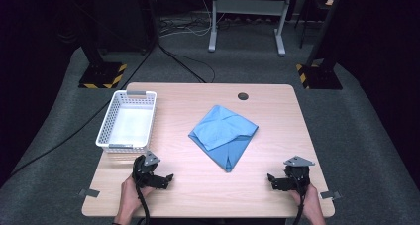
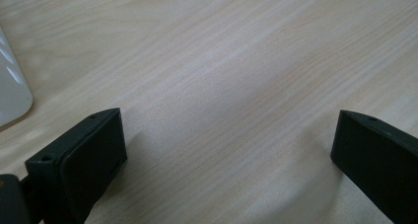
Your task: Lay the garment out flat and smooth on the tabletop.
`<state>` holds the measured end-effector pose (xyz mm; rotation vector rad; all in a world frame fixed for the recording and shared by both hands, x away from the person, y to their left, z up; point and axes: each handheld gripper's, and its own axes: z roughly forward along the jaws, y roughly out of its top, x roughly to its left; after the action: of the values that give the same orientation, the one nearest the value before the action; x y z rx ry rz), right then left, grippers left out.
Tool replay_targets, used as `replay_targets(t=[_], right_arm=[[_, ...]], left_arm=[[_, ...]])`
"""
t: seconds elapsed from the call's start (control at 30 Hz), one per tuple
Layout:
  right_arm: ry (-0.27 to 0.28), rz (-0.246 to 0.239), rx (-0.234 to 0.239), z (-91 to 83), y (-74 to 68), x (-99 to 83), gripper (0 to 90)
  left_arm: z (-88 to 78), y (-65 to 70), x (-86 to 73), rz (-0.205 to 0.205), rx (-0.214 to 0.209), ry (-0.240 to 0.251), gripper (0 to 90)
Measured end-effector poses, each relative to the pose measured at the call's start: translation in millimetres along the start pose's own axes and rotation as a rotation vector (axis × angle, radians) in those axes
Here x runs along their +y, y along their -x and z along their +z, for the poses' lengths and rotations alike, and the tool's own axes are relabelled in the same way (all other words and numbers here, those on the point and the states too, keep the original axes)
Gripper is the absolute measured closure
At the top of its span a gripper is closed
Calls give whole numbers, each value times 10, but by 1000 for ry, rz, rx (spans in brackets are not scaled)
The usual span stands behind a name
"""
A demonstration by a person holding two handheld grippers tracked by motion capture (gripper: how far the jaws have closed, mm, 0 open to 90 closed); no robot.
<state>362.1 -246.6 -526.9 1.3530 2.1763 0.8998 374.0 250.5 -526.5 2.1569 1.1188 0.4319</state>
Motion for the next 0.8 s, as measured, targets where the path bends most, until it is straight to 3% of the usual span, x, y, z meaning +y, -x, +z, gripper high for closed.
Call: replay_targets(t=[0.13, 0.23, 0.3, 0.5, 0.67, 0.8], right_arm=[[-7, 23, -5, -3, 5, 2, 3], [6, 36, -20, -4, 11, 7, 24], [27, 73, 16, -10, 7, 42, 22], [45, 73, 30, 34, -109, 186, 21], [55, 77, 38, 80, -208, 270, 24], [48, 63, 41, 114, -320, 373, 23]], left_arm=[[19, 1, 25, -3, -39, 18, 2], [42, 24, 45, 5, -38, 17, 2], [74, 76, 87, 12, -51, 13, 2], [178, 149, 253, -1, -113, 4, 1], [267, 220, 352, 19, -132, -9, 1], [303, 280, 464, 29, -137, 7, 1]])
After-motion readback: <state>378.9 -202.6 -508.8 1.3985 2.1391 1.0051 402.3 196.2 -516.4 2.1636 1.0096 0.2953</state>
